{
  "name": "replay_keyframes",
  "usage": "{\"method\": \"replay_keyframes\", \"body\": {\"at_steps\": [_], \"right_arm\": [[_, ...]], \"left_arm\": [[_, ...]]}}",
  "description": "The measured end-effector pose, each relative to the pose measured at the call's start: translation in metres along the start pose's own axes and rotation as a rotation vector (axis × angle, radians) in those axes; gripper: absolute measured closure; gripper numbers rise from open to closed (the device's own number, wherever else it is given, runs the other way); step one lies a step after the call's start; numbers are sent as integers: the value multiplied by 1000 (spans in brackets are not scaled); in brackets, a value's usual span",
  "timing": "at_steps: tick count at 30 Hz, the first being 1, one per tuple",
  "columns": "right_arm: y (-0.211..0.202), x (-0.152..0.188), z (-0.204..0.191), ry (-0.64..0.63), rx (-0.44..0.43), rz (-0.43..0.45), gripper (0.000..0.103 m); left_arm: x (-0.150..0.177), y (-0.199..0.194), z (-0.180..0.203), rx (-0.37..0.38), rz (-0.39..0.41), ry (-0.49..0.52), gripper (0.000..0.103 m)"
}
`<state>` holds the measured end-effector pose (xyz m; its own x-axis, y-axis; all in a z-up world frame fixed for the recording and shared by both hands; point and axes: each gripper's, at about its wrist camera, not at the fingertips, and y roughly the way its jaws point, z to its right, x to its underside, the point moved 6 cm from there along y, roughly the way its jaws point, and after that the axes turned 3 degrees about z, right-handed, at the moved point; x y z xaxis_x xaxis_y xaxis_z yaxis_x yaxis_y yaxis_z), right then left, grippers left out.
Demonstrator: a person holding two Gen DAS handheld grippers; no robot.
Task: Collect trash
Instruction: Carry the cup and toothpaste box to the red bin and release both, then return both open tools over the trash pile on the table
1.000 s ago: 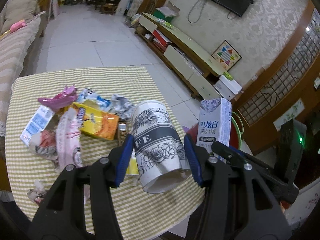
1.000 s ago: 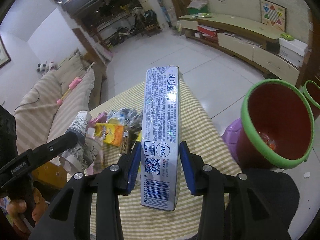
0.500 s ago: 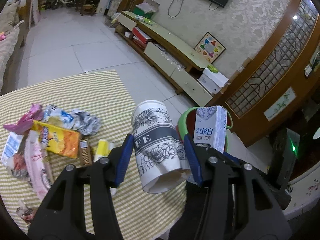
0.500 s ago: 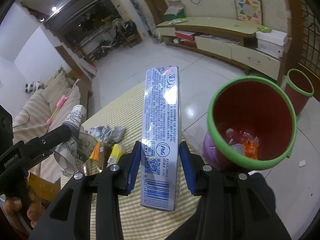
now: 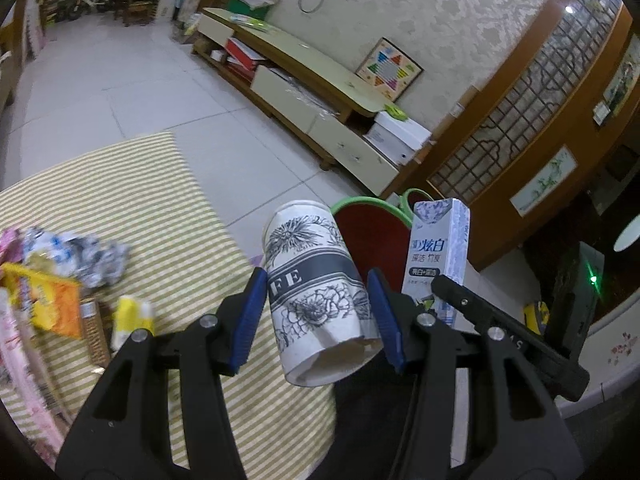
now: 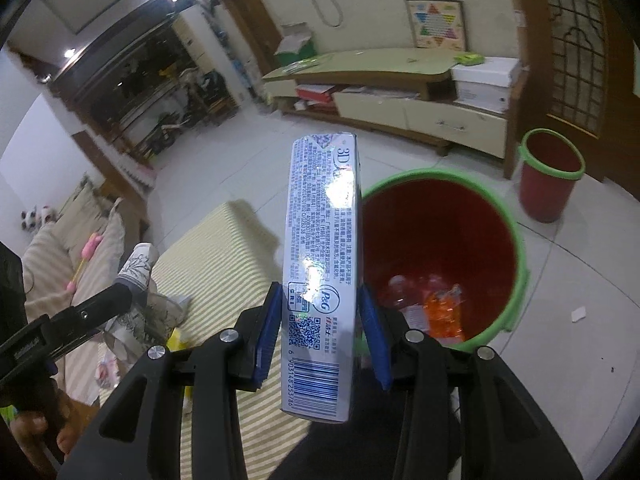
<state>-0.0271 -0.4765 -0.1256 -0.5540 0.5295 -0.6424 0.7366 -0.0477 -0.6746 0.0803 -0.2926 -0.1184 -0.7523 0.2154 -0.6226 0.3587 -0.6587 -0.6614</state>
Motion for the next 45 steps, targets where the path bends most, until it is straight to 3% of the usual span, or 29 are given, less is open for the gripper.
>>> {"method": "replay_keyframes", "body": {"at_steps": [8,15,16,19,22,32,45], "right_arm": [[2,-22,53,75,54,40,65],[13,-36,77,94,67,48,62],[14,-37,79,95,69,49,62],[17,-39,86,110,82,55,47],[16,-39,89,102,97,61,47],[11,-28,65,57,98,31,45],[30,14,-52,-54,-28,-67,41]], "left_arm": [[-13,57,49,86,-52,70,53],[-19,95,87,107,-77,170,53],[-20,101,92,108,-77,182,52],[-21,114,94,102,-92,184,37],[-23,115,88,105,-92,162,31],[-14,54,35,17,-18,105,31],[34,-65,-59,-171,59,37,27]]}}
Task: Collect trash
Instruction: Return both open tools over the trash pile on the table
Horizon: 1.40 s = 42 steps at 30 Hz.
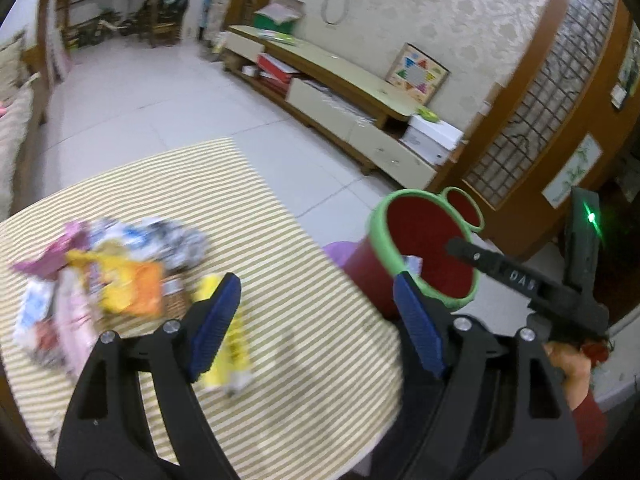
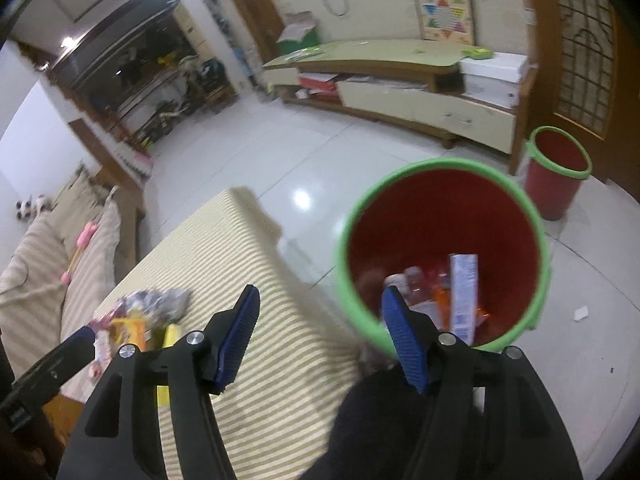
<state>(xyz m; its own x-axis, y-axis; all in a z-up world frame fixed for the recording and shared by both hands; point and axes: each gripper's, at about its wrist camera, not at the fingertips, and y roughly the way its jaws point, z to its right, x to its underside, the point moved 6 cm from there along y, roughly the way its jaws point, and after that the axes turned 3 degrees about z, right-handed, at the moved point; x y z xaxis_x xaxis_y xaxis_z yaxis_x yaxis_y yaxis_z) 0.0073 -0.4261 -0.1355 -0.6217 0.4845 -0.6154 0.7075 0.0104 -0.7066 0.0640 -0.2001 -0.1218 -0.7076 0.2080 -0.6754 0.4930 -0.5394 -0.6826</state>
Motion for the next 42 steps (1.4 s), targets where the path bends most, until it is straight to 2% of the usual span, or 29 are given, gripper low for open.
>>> {"method": "replay_keyframes", "body": {"at_steps": [5,10,14,24,34,42], "right_arm": [[8,12,-42,-63,-35,-29,40],[11,24,-75,-119,-55,-50,40],[14,33,-97,-160,-59,-63,34],[34,67,-134,-234,-91,-149,33],[38,84,-153,-270,-124,-193,33],[42,95,-164,-292,-148,-222,33]], "left_arm": [[20,-33,-51,-100,19,-37,27],[39,-51,-88,-137,23,-110,27],[55,-61,-107,-165,24,-152,27],[106,-81,-165,-251,-10,-303,24],[153,-74,-193,-324,-98,-394,24],[155,-98,-207,-376,-10,-456,24]]}}
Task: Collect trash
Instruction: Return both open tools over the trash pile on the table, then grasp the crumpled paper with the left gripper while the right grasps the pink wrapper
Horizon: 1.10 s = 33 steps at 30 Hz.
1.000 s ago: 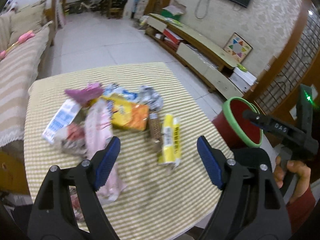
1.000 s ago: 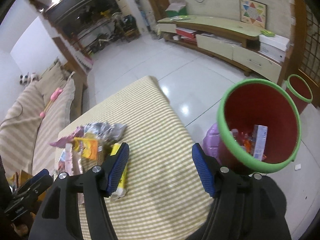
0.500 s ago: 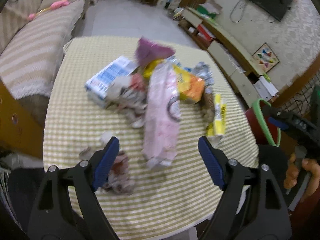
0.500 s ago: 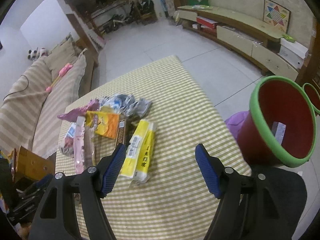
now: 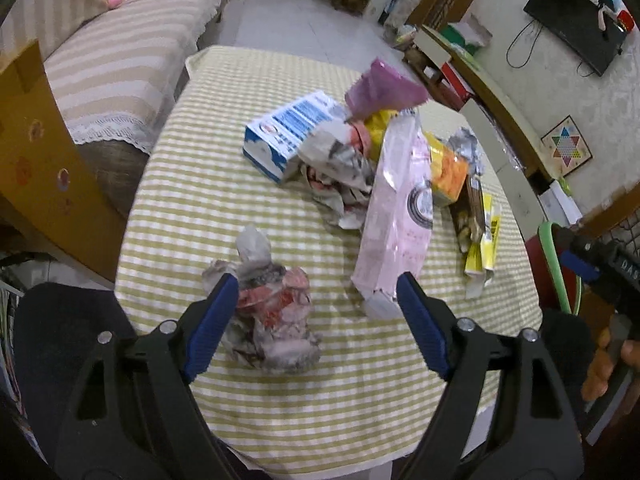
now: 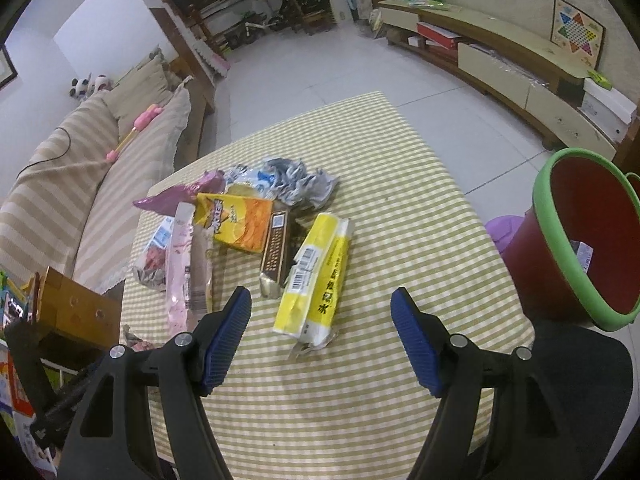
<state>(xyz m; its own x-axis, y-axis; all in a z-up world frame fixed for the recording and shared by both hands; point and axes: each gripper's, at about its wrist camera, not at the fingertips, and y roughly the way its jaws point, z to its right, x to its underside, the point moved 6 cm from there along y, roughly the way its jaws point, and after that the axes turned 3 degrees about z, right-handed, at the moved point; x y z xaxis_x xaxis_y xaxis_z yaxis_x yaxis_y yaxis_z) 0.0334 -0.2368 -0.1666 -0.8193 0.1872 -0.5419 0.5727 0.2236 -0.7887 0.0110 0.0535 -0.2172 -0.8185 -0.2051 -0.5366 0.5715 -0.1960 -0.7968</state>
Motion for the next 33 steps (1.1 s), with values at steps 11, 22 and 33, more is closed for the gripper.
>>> {"method": "replay_keyframes", "body": {"at_steps": [11,22,33], "right_arm": [[6,5,-22,-49,-25,-27,33],[19,12,-48,-108,-41,-69,33],[47,-1,-105,-186,-143,-103,33]], "left_arm": [[1,-17,-9,25,53,-25,21],[1,10,-22,40,-13,-74,16],[15,35,-33,69,-100,-130,65]]}}
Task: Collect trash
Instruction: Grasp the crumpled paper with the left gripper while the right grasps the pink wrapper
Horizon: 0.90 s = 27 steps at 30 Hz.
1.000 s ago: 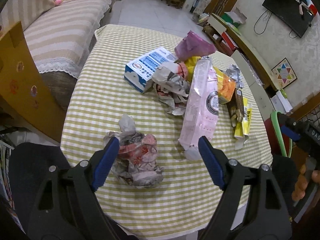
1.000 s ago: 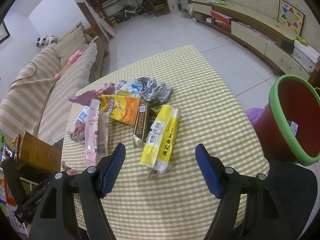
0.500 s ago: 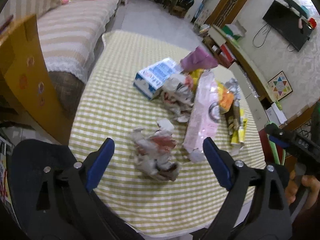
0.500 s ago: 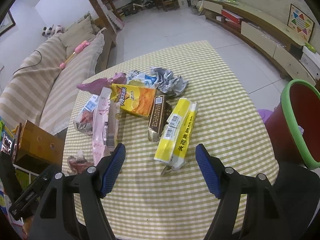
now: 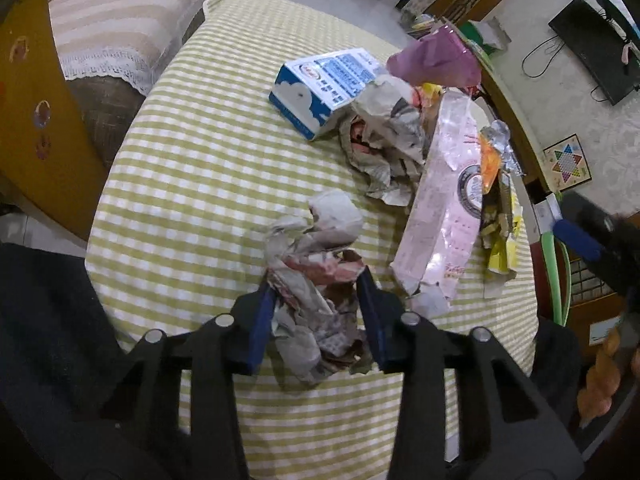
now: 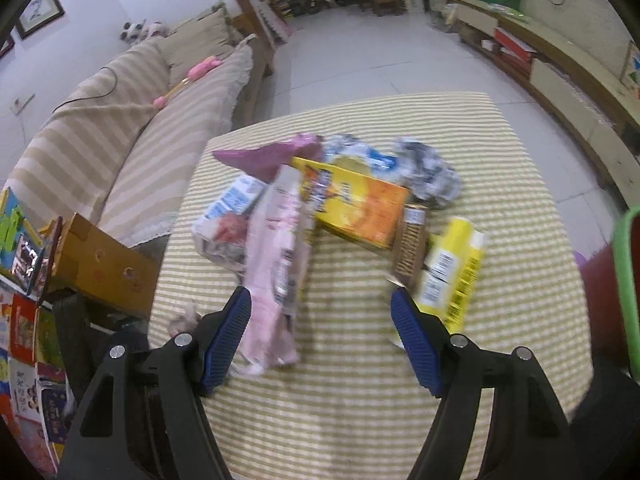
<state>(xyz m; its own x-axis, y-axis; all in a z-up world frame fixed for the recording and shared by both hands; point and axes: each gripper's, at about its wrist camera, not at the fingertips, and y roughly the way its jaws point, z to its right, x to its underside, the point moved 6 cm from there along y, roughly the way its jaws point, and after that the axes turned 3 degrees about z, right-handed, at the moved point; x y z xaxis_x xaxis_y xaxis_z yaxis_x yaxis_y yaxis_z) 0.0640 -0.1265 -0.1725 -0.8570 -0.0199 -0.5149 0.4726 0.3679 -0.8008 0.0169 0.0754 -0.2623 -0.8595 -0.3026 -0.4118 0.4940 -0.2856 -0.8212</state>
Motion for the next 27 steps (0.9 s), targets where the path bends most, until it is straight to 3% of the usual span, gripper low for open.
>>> {"method": "replay_keyframes", "body": {"at_steps": [5,15,17,19,27], "right_arm": [[38,-4,-22,-38,-28,-70,33],[93,5,-25,-8,-44,-196,33],[95,5,-24,-12,-48,-198,37],[93,5,-24,-15,-52,-196,51],[55,5,-20,-33,-58,-111,53]], "left_arm": [[-4,-14,-2,34,57,-18,65],[-4,-16,-3,35,64,-27,65],[-4,-16,-3,35,62,-30,65],[-4,-16,-4,33,60,-32,65],[-4,-12,0,21,51,-7,65]]}}
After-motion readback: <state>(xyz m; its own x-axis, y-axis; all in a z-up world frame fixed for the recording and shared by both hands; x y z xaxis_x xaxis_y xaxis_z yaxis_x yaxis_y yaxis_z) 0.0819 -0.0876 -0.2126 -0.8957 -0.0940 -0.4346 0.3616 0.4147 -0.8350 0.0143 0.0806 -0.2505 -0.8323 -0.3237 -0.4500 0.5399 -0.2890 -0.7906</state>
